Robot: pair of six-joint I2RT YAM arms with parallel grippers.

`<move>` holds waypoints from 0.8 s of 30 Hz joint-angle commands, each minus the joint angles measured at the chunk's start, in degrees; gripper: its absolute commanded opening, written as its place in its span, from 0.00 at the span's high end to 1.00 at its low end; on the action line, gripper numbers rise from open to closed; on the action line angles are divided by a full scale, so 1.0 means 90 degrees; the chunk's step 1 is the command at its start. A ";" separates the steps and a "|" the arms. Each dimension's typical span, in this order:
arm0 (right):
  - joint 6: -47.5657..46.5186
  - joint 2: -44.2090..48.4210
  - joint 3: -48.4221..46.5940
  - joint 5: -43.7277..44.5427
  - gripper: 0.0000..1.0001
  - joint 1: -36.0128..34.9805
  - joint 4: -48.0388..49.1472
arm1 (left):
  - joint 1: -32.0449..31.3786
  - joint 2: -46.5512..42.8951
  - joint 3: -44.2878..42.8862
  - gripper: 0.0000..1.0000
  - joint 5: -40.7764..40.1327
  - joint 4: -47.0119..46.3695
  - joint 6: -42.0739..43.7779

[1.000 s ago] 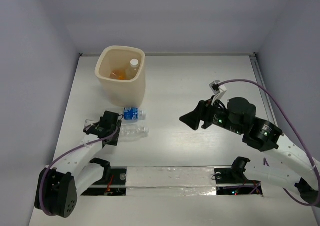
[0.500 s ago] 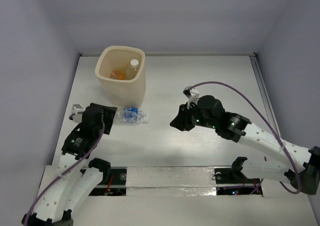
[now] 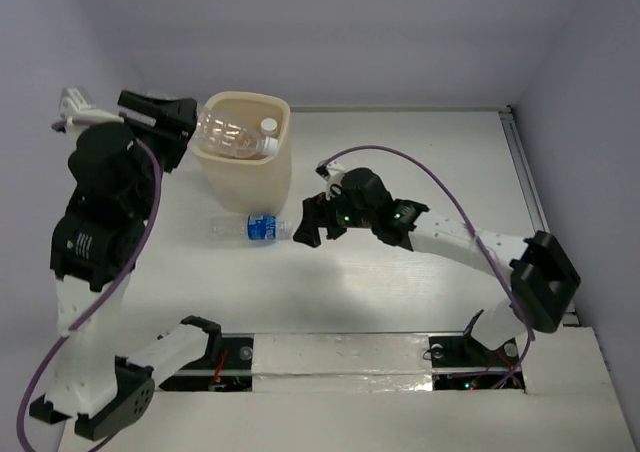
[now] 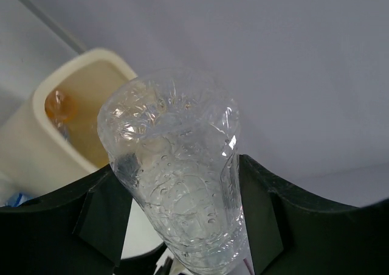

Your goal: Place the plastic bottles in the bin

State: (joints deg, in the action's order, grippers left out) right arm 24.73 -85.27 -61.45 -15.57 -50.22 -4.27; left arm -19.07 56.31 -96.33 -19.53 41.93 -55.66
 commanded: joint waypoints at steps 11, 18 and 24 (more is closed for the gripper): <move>-0.2133 -0.2370 -0.2907 0.0002 0.01 0.0130 -0.1576 | -0.0020 0.2804 -0.1942 0.47 -0.1988 -0.1103 0.2414; -0.2220 -0.3015 -0.3231 0.0032 0.00 0.0130 -0.1537 | -0.0020 0.3459 -0.1826 0.47 -0.2293 -0.1670 0.3147; -0.2503 -0.3512 -0.3416 0.0109 0.00 0.0130 -0.1420 | -0.0020 0.3362 -0.0801 0.19 -0.2147 -0.2208 0.3313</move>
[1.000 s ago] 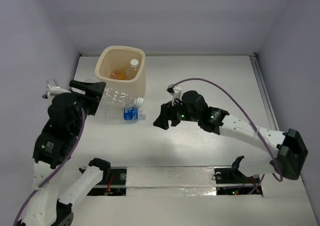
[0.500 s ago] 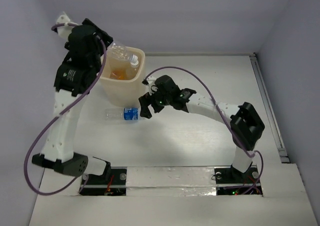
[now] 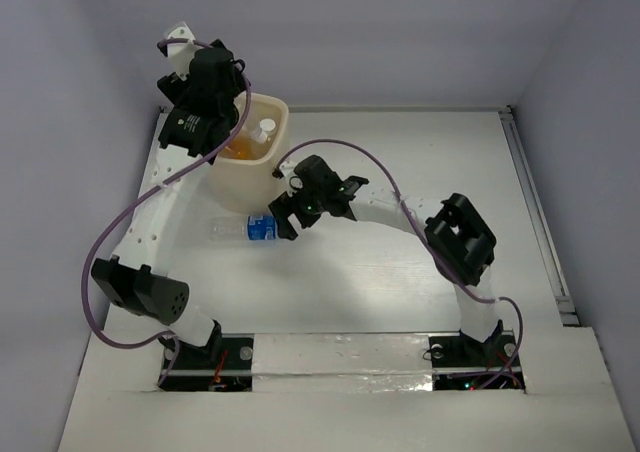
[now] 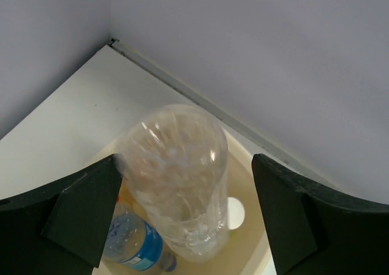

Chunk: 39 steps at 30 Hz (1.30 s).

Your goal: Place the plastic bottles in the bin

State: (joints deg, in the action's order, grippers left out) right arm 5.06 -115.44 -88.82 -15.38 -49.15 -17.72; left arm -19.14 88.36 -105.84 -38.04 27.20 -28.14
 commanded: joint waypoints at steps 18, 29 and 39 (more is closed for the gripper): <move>-0.0065 -0.0299 0.0404 -0.0870 0.00 -0.0047 0.1343 | -0.0012 -0.2979 0.2636 0.18 0.1082 0.0844 -0.1128; 0.0638 0.0521 0.1664 -0.0918 0.07 -0.0233 0.2417 | -0.0012 -0.5968 0.6756 0.46 0.2253 0.1647 -0.3737; 0.1244 0.2442 0.3284 -0.0060 0.04 -0.0311 0.2759 | -0.0012 -0.5492 0.8175 0.06 0.2684 0.0260 -0.5453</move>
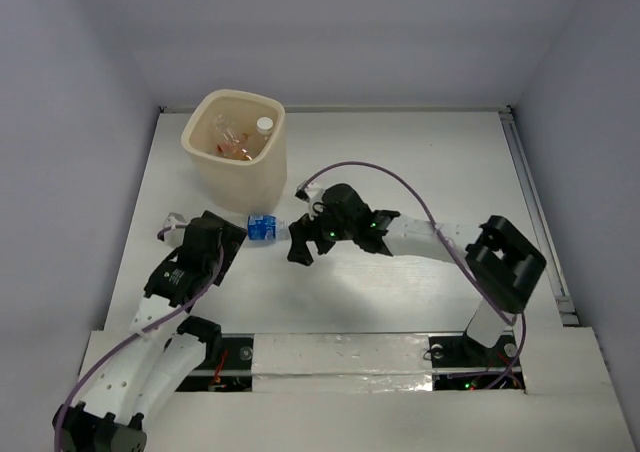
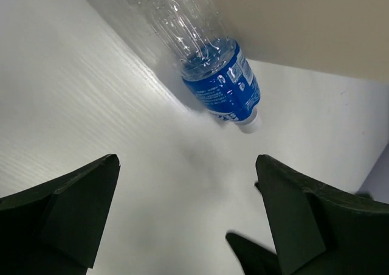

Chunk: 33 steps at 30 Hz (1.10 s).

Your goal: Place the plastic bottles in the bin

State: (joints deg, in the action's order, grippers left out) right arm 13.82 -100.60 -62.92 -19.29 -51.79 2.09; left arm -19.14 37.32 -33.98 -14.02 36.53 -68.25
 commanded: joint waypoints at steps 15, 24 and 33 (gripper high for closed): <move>0.1130 0.3901 0.2488 -0.0122 0.04 -0.0017 0.0559 | 0.0114 0.1429 0.1412 0.03 -0.0533 -0.3599 -0.2329; 0.1228 0.4751 0.3026 0.0014 0.04 -0.0017 0.0169 | 0.0407 0.2220 0.1412 0.11 -0.0610 -0.3815 -0.2446; 0.1442 0.5278 0.3357 -0.0171 0.04 -0.0017 0.0022 | 0.0681 0.3060 0.1207 0.14 -0.0707 -0.4020 -0.2193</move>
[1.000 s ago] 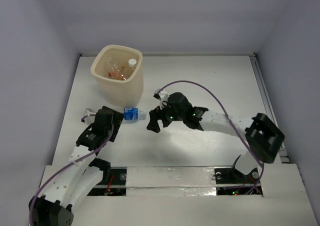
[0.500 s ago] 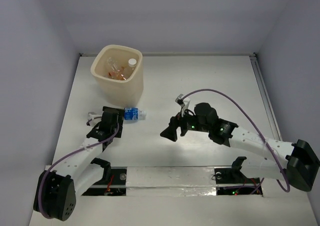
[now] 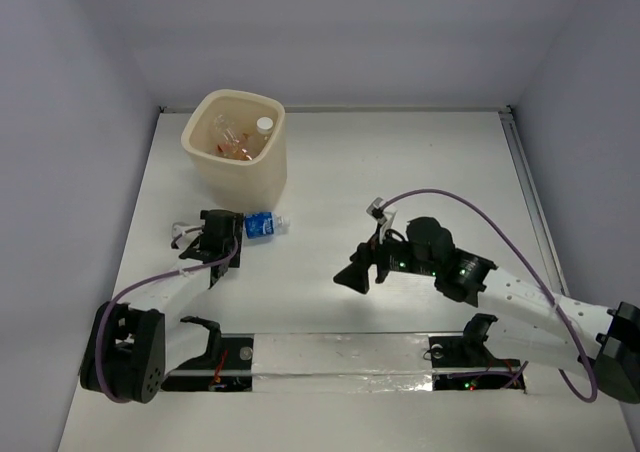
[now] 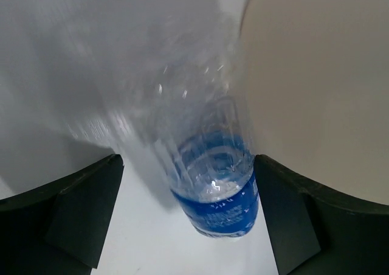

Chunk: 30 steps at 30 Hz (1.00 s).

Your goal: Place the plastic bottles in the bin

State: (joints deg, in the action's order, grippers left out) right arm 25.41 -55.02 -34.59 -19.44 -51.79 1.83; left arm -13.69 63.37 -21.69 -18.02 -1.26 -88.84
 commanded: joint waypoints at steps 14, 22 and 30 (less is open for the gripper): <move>0.0272 0.1182 0.0494 0.0031 0.04 -0.0017 -0.0574 | 0.0389 -0.0008 0.0007 0.63 0.0166 0.0002 0.0671; 0.0370 0.1328 0.0192 0.0861 0.05 -0.0017 -0.0730 | 0.0204 -0.1805 0.0135 0.67 0.1386 0.0822 0.2320; 0.0497 0.1826 -0.0920 0.2138 0.05 -0.0017 -0.1734 | -0.1179 -0.2989 -0.1416 0.67 0.1632 0.2375 0.3249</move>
State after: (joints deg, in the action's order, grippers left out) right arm 29.47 -40.71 -36.05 -7.44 -51.79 -10.35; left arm -19.18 37.28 -26.65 -4.75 15.33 -65.10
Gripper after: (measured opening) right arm 0.953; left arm 0.460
